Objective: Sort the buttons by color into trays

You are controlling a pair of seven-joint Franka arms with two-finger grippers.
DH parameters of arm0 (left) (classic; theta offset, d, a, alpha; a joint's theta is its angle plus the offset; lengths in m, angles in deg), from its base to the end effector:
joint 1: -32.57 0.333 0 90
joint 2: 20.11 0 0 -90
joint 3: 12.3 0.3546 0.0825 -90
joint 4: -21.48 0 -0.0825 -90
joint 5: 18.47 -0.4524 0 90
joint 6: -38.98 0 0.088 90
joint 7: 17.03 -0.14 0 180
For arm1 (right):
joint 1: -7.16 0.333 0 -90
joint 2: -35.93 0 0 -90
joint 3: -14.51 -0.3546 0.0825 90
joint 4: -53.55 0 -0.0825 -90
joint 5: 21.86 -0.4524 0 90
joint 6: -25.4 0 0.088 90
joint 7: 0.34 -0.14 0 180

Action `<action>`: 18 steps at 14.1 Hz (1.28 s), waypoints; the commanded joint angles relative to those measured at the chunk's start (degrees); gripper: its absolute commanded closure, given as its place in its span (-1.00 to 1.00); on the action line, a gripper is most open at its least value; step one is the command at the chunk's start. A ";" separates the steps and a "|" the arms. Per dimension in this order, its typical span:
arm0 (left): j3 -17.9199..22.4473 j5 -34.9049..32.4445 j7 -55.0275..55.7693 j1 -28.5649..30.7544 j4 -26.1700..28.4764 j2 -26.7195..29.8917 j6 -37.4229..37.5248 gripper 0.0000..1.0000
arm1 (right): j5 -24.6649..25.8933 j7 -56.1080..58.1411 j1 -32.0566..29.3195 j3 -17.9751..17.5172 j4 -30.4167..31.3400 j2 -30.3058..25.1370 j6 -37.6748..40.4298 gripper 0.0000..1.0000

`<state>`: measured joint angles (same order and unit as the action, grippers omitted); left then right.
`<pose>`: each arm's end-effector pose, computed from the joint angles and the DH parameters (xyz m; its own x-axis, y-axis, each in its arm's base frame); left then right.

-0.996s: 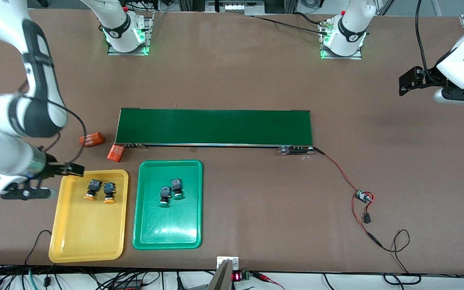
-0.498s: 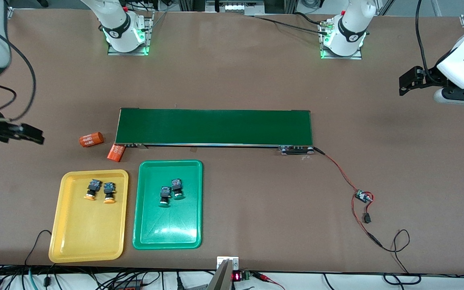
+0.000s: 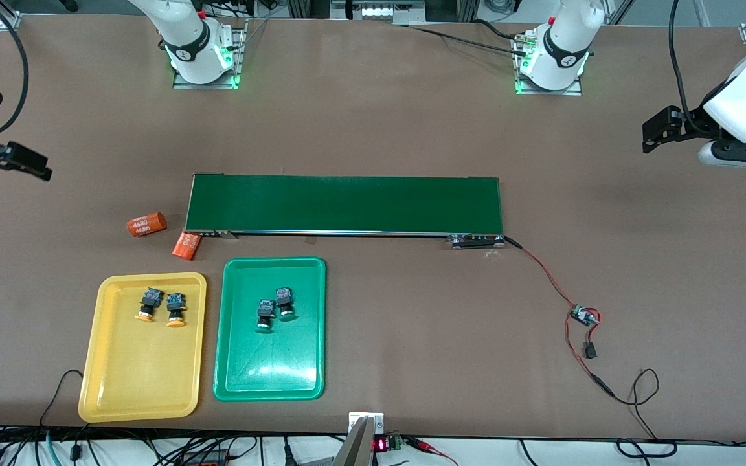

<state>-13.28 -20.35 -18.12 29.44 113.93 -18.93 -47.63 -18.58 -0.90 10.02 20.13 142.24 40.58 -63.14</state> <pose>0.6044 -0.0388 0.6151 0.9927 -0.0884 -0.0818 -0.0913 -0.9953 -0.0316 0.6423 -0.0369 0.5894 0.9948 -0.0595 -0.0826 -0.0541 -0.9964 0.0659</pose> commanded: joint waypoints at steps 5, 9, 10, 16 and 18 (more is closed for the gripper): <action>0.37 0.56 -0.93 0.14 -0.61 0.48 1.18 -1.00 | -0.47 0.38 -0.58 -0.79 6.15 -5.18 -1.37 -1.00; 0.28 0.65 -0.84 0.14 -0.61 0.48 1.18 -1.00 | -0.55 0.47 -0.49 -0.88 5.09 -4.30 -1.55 -1.00; 0.37 0.65 -0.93 0.14 -0.61 0.48 1.18 -1.00 | -0.55 0.47 -0.14 -0.96 5.09 -4.12 -1.64 -1.00; 0.54 0.74 -1.28 0.32 -0.60 0.48 1.35 -1.00 | -3.37 0.64 2.93 -1.23 4.92 -3.42 -2.78 -1.00; 0.11 0.83 -0.76 0.40 -0.61 0.40 1.35 -1.00 | -3.54 0.38 2.94 -1.23 4.83 -3.07 -2.87 -1.00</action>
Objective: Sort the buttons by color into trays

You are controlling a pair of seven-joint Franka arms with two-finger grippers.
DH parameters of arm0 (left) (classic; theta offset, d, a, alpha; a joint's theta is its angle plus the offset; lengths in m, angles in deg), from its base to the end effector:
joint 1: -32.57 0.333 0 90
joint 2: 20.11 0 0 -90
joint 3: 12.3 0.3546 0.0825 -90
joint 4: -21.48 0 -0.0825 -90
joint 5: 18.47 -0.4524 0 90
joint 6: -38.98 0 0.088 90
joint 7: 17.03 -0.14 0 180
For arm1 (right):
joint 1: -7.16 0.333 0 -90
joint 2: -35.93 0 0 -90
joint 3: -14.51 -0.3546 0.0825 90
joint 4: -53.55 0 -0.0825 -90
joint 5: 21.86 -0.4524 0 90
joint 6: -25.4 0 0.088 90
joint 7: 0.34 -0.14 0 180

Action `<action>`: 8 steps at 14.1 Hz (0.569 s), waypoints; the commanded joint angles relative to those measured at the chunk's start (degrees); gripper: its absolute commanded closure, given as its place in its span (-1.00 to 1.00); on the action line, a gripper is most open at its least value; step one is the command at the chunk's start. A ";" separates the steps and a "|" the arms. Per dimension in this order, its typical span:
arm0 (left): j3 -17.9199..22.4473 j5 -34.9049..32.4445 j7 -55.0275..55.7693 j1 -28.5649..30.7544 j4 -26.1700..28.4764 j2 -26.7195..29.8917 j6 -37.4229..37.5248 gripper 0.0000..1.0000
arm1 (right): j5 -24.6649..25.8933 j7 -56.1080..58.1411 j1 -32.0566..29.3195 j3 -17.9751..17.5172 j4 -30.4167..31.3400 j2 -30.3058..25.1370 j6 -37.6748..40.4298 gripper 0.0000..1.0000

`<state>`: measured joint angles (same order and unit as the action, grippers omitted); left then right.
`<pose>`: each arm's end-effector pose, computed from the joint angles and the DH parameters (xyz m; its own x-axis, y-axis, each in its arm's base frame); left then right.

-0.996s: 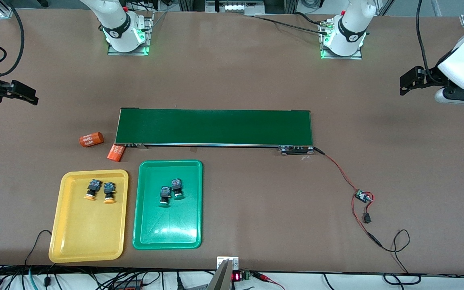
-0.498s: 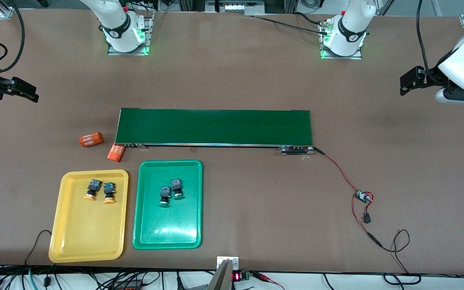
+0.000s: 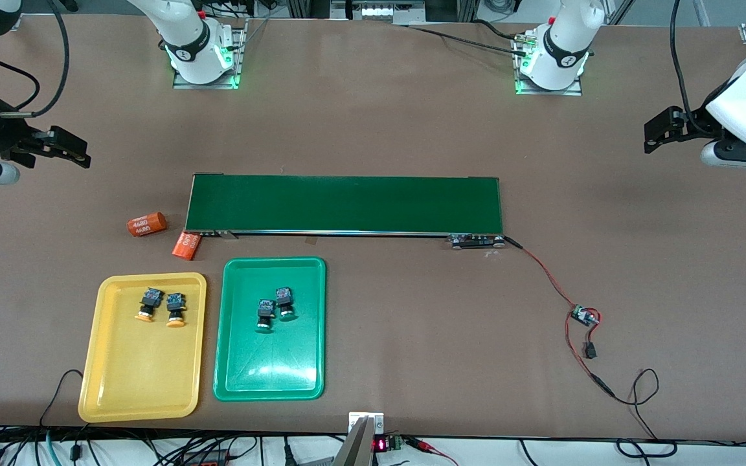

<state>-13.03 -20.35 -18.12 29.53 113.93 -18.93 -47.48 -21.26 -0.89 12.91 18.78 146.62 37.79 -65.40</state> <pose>0.6042 -0.0351 0.6149 0.9930 -0.0824 -0.0844 -0.0853 -0.9959 -0.0315 0.6293 0.0154 0.5821 0.9973 0.0162 -0.0718 0.0172 -0.9998 0.0135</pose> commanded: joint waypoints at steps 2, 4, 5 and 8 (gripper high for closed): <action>-0.24 0.82 -0.84 0.31 -0.61 0.48 1.29 -1.00 | -1.22 -0.06 0.04 0.12 -1.56 1.56 0.00 -1.00; -0.24 0.82 -0.84 0.31 -0.61 0.48 1.29 -1.00 | -1.13 -0.41 -0.04 0.12 -1.84 1.66 0.01 -1.00; -0.24 0.82 -0.84 0.22 -0.61 0.48 1.29 -1.00 | -1.13 -0.50 -0.22 0.12 -1.84 1.66 0.01 -1.00; -0.07 0.82 -1.19 0.31 -0.61 0.48 1.29 -1.00 | -0.96 -0.41 -0.31 0.21 -1.84 1.74 -0.17 -1.00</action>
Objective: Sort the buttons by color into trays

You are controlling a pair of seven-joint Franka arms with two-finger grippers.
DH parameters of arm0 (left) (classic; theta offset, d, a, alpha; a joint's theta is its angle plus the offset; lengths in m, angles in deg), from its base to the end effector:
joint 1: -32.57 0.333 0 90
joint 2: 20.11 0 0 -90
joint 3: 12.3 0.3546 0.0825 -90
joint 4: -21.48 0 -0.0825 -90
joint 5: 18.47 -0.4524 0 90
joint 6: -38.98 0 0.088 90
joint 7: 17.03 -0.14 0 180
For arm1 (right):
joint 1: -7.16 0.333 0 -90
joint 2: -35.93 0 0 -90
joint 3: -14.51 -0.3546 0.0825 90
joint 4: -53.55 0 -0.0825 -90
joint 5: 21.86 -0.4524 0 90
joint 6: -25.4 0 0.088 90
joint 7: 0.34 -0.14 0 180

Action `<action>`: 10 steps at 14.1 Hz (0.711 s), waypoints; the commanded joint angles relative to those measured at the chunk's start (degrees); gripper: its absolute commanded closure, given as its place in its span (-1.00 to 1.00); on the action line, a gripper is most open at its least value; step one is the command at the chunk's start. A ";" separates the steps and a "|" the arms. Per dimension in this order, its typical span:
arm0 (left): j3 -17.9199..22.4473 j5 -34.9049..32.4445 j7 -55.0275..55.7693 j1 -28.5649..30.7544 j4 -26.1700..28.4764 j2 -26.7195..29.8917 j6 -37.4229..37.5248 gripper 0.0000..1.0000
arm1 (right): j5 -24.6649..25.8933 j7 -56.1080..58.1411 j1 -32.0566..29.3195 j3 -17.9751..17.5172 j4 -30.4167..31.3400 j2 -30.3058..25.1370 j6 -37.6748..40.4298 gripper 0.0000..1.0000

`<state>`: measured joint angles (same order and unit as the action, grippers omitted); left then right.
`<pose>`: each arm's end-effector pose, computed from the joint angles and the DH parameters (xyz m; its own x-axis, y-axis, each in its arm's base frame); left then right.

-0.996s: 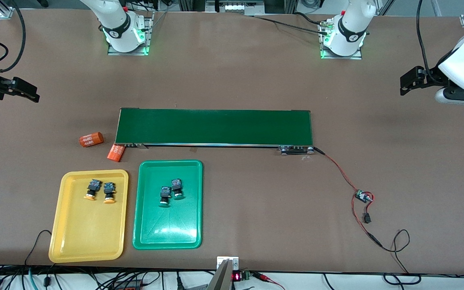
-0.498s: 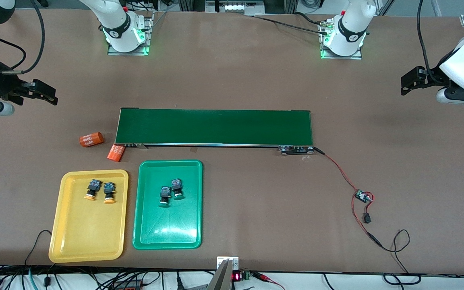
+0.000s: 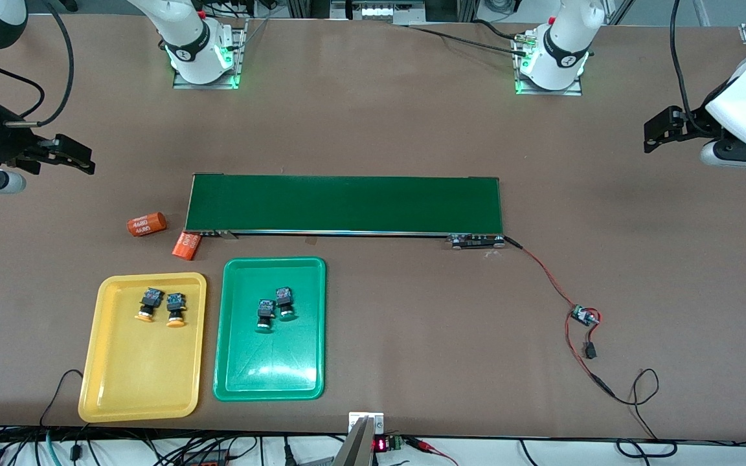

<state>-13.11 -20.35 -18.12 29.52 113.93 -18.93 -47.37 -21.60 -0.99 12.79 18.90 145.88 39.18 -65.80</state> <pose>0.6039 -0.0360 0.6147 0.9927 -0.0839 -0.0863 -0.0869 -0.9957 -0.0315 0.6376 0.0143 0.5743 0.9970 0.0101 -0.0761 0.0109 -0.9999 0.0097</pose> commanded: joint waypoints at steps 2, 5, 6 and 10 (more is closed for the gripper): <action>0.02 0.82 -1.19 0.32 -0.61 0.49 1.18 -1.00 | -0.35 -0.32 -0.19 0.08 -1.09 0.35 0.41 -1.00; 0.11 0.82 -1.28 0.32 -0.61 0.49 1.18 -1.00 | 0.00 -0.32 -0.19 0.08 -1.09 0.35 0.41 -1.00; 0.11 0.82 -1.28 0.32 -0.61 0.40 1.18 -1.00 | 0.09 -0.32 -0.19 0.08 -1.09 0.35 0.41 -1.00; 0.20 0.82 -1.28 0.32 -0.61 0.40 1.18 -1.00 | 0.09 -0.41 -0.45 0.08 -1.09 0.71 0.41 -1.00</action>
